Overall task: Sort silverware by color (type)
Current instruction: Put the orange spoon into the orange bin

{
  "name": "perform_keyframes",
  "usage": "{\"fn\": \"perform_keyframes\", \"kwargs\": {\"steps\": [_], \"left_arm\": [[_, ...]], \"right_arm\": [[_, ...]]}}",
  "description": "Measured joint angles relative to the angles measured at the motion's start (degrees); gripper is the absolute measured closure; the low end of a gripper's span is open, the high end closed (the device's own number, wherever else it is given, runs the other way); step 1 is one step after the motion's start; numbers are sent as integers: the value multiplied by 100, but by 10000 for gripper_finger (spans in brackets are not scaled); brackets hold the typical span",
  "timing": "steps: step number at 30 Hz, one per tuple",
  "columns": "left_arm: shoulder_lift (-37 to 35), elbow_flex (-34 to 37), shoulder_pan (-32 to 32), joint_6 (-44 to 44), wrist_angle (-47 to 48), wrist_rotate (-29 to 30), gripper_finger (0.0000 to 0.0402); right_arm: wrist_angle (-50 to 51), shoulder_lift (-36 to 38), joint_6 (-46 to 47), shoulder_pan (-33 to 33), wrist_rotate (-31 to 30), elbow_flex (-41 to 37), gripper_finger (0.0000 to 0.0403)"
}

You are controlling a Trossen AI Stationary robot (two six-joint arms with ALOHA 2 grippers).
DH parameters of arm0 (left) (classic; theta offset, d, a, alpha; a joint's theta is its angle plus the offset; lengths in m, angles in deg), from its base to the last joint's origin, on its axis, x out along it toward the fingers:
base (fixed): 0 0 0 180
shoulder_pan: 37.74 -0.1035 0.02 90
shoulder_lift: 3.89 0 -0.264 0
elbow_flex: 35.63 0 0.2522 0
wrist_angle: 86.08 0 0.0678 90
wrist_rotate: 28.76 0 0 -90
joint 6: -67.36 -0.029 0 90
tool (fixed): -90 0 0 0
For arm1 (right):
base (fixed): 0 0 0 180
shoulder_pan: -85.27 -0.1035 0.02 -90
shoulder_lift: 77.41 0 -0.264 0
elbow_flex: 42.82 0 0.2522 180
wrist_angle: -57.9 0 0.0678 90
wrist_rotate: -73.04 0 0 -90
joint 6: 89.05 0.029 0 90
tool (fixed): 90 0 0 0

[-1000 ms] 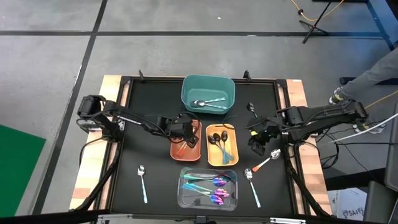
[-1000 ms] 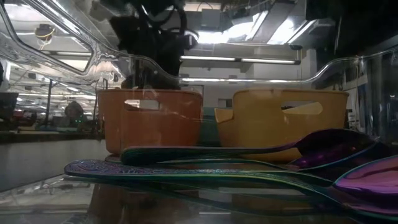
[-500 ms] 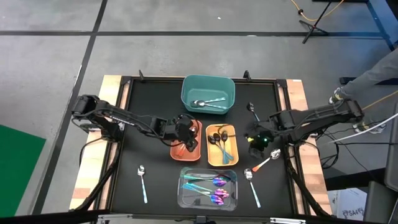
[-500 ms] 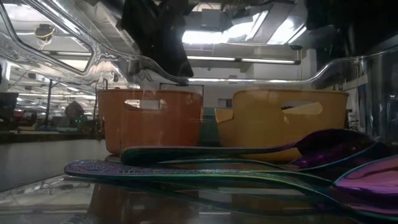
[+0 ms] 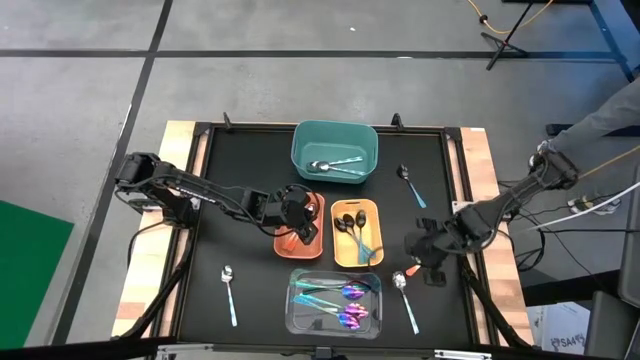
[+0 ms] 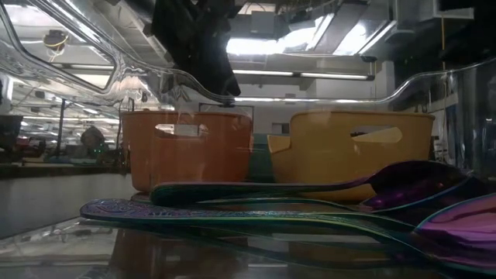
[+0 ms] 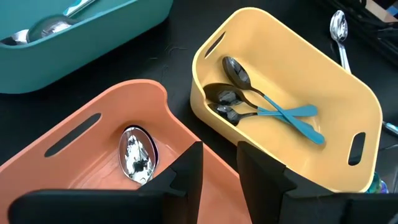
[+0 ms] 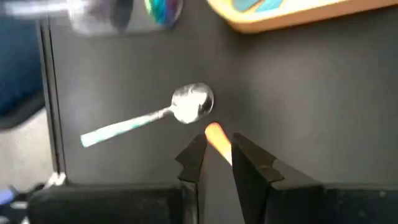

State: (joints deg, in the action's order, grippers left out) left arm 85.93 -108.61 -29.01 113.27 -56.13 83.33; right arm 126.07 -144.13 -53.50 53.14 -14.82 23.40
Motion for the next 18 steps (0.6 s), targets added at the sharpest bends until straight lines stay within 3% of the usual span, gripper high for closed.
{"fn": "perform_keyframes", "kwargs": {"steps": [9,18], "left_arm": [[0,0,0,0,0,0,308],[0,-2,0,2,0,0,308]], "right_arm": [[-37,0,12,-672,-18,-679,338],[-47,0,13,-686,-17,-1520,338]]}}
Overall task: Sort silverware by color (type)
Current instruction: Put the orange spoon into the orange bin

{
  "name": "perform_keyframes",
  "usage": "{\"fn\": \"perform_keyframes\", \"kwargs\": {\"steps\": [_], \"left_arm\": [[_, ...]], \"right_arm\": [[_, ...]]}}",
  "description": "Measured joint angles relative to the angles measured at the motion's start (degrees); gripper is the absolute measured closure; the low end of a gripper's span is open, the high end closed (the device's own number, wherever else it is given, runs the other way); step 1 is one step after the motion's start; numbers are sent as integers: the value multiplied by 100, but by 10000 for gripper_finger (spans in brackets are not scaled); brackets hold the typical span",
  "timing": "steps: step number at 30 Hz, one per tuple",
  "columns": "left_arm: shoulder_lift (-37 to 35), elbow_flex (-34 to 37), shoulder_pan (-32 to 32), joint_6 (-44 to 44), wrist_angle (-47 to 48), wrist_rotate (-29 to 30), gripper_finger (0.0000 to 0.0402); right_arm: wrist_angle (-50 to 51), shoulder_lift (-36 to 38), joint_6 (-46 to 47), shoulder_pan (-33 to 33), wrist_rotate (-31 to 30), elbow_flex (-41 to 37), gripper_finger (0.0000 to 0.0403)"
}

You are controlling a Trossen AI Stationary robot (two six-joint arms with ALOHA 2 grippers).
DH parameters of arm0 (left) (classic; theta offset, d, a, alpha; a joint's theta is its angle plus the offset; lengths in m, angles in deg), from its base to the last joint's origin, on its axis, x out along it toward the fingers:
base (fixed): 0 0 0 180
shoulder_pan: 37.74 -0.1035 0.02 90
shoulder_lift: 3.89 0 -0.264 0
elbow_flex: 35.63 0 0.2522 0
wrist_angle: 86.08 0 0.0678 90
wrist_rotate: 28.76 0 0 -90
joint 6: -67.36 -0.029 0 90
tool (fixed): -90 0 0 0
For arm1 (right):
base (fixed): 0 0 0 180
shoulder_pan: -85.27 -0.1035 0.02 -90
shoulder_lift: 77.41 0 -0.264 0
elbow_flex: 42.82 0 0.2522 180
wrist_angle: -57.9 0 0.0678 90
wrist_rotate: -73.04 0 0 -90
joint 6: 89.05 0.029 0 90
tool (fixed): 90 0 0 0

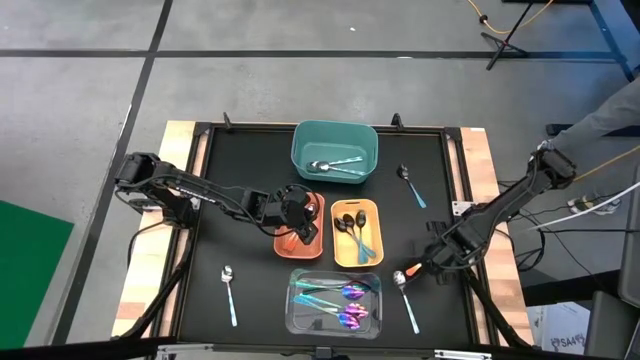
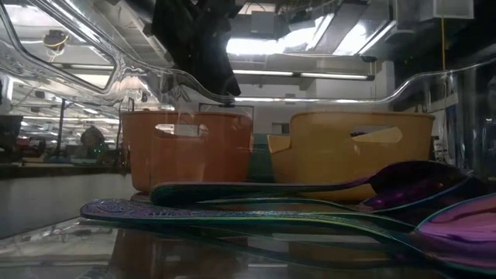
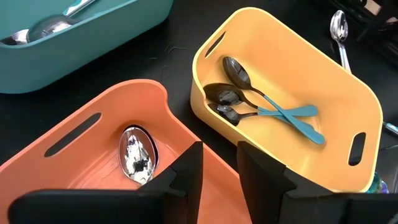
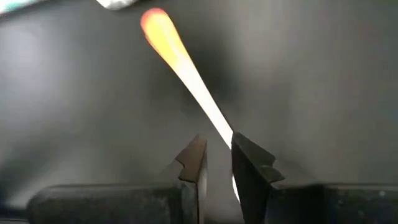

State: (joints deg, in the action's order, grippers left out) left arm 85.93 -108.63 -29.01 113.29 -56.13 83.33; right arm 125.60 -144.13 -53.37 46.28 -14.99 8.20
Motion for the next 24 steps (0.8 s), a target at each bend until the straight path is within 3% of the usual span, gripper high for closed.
{"fn": "perform_keyframes", "kwargs": {"steps": [8,24], "left_arm": [[0,0,0,0,0,0,308],[0,-2,0,15,0,-2,308]], "right_arm": [[-63,0,2,0,159,-413,338],[-1129,0,-39,0,205,-739,338]]}}
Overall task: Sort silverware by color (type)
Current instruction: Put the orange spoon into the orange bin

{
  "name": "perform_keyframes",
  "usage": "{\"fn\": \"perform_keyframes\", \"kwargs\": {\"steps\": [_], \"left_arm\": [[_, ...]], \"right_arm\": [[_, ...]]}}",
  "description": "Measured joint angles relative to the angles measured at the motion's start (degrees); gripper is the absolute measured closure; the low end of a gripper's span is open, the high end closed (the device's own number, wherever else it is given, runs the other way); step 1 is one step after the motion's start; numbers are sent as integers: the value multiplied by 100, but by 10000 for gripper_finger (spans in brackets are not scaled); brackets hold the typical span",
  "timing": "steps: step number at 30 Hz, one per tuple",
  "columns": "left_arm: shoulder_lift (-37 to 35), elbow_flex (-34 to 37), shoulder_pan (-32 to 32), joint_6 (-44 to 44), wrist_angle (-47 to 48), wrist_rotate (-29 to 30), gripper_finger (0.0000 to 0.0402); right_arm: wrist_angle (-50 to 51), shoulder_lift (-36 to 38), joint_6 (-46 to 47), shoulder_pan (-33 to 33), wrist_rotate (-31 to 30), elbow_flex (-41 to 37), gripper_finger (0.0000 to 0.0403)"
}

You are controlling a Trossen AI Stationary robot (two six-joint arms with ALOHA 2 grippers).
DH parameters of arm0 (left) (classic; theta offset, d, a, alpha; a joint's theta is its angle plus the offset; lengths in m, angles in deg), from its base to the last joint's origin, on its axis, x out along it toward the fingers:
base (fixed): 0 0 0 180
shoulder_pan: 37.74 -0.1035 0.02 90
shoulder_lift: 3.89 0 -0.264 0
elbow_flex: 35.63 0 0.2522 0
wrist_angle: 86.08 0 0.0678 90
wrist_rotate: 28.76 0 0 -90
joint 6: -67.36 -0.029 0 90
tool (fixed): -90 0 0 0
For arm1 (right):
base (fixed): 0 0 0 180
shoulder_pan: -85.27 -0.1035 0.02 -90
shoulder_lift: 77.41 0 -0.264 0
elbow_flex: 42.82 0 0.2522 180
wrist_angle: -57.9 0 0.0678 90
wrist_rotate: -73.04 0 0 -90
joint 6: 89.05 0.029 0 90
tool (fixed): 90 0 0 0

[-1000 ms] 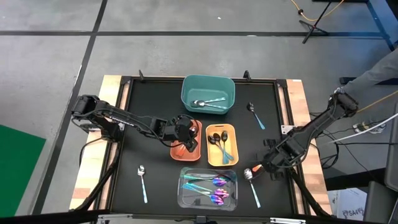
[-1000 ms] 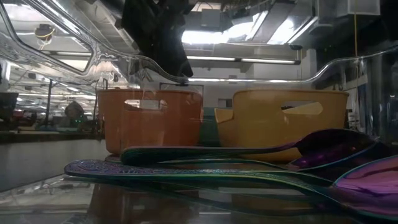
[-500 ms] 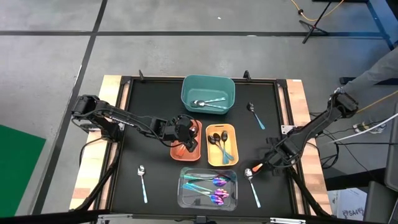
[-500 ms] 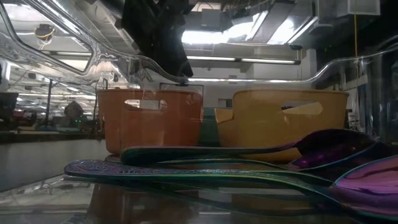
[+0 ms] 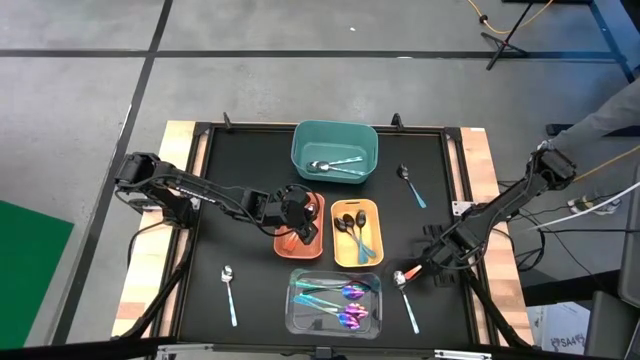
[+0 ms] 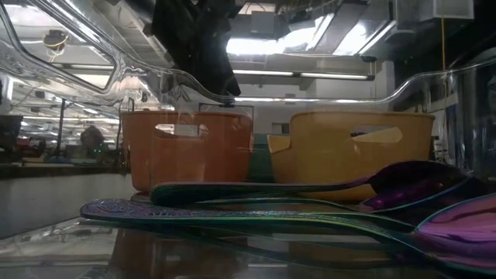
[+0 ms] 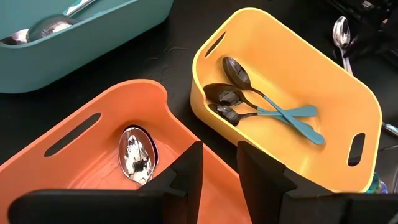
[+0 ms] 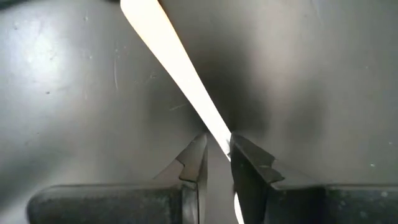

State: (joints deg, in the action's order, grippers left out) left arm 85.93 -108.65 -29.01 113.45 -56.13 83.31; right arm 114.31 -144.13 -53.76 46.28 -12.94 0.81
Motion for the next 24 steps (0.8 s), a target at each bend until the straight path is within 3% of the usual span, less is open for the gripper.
{"fn": "perform_keyframes", "kwargs": {"steps": [24], "left_arm": [[2,-4,-1,-2,0,2,308]], "right_arm": [[-412,0,-492,0,161,2,338]]}}
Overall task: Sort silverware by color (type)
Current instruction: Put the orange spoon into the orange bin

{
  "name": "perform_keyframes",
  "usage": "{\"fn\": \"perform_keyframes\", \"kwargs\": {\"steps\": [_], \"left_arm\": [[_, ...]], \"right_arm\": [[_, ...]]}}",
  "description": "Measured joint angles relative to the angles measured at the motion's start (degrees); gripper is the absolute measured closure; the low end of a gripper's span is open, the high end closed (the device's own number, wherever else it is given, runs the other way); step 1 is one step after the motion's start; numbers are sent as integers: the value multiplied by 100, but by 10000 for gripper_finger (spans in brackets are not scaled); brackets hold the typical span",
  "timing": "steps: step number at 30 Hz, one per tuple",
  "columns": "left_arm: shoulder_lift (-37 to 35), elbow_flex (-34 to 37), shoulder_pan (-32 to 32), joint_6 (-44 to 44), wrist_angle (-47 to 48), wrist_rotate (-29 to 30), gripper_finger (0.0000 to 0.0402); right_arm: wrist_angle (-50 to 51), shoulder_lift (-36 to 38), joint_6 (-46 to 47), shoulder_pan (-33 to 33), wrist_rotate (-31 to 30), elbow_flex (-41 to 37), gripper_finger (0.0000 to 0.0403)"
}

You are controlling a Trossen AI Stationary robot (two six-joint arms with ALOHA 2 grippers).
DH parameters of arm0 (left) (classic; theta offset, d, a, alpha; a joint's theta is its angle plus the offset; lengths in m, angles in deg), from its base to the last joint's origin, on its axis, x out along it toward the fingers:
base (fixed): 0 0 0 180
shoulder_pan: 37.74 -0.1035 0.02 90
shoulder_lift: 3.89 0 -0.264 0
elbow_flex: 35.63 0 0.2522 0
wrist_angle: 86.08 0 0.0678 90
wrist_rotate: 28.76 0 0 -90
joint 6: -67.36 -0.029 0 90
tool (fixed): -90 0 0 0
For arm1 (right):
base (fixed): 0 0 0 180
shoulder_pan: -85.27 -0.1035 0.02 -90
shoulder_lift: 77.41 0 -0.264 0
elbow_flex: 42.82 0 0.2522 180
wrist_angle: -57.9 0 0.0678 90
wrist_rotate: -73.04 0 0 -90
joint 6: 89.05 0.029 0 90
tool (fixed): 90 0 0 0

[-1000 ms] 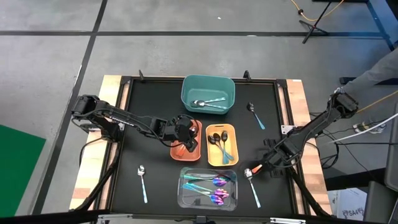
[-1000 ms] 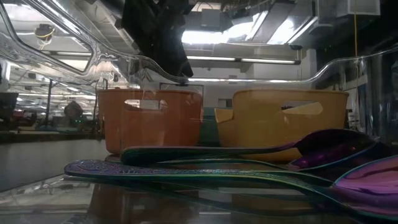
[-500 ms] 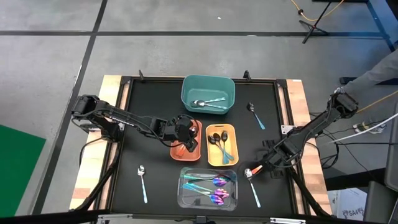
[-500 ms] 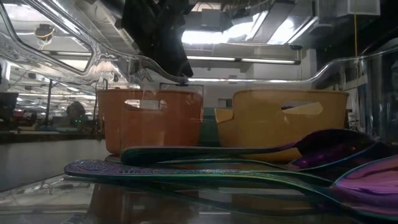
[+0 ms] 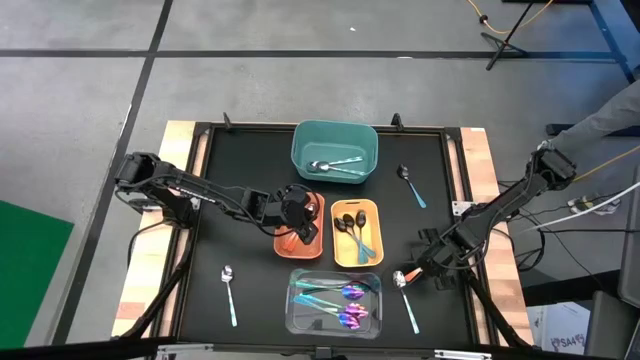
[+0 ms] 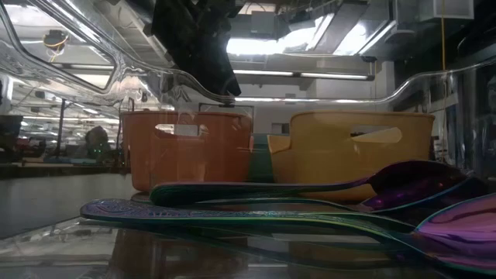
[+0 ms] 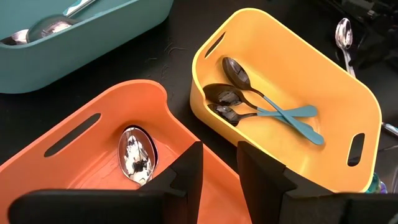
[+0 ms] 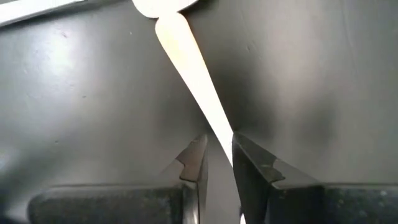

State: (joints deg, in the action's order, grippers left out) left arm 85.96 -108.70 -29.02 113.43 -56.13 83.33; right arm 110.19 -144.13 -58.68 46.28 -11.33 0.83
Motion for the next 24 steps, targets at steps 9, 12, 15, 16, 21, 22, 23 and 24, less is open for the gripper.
{"fn": "perform_keyframes", "kwargs": {"steps": [9,12,15,16,21,22,23,24], "left_arm": [[0,0,1,0,1,-1,308],[0,0,1,0,0,0,308],[0,0,0,0,1,-1,308],[0,0,1,0,0,-1,308],[0,0,-1,0,0,-2,308],[0,0,1,0,0,-2,308],[0,0,-1,0,2,-2,308],[0,0,-1,0,1,-2,308]], "right_arm": [[-12,0,-74,0,-1,0,338],[-12,-8,-180,0,-2,0,338],[-10,-78,-465,0,0,0,338],[-12,-107,-530,-2,-2,0,338],[-13,-328,-672,0,0,10,338],[-5,-386,-682,0,-5,9,338],[-16,-430,-684,0,-7,11,338],[-19,-472,-686,0,-7,15,338]]}}
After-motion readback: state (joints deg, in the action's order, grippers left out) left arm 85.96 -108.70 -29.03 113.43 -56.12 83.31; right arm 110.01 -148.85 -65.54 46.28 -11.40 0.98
